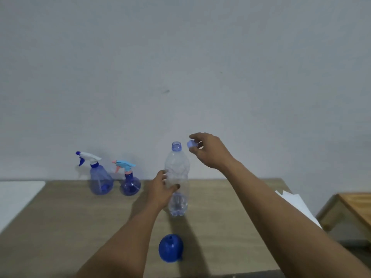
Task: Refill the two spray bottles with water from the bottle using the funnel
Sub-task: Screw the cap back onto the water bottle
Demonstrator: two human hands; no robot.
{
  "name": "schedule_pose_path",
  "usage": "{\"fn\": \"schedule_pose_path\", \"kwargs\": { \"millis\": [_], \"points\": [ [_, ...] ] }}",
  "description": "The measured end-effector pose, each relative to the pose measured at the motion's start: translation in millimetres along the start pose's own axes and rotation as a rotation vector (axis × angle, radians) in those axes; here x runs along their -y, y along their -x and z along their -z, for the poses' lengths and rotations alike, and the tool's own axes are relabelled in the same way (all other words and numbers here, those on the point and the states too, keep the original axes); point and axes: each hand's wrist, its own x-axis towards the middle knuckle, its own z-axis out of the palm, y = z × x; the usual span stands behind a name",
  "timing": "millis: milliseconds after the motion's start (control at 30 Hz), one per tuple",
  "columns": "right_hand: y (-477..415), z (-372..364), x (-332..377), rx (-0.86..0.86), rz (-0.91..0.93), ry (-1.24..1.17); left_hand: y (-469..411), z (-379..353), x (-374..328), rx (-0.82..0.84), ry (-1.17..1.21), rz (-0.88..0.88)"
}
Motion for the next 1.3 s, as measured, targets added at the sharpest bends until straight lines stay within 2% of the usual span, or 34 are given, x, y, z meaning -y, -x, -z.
{"fn": "schedule_pose_path", "kwargs": {
  "millis": [267, 533, 700, 867, 1067, 1300],
  "points": [
    [-27, -7, 35, 0.18, 0.079, 0.128, -3, 0, 1, 0.07, 0.074, 0.023],
    [-39, -15, 21, 0.157, 0.033, 0.052, -9, -2, 2, 0.066, 0.07, 0.019],
    [-36, -28, 20, 0.037, 0.011, 0.227, -9, -3, 4, 0.073, 0.042, 0.023],
    [-29, -39, 6, 0.048, 0.01, -0.011, -10, -4, 4, 0.068, 0.051, 0.01],
    [-30, -39, 2, -0.026, -0.084, -0.021, -13, -9, 6, 0.075, 0.04, -0.009],
    [-33, -33, 0, 0.018, -0.017, -0.067, -17, -10, 4, 0.061, 0.034, 0.0]
  ]
}}
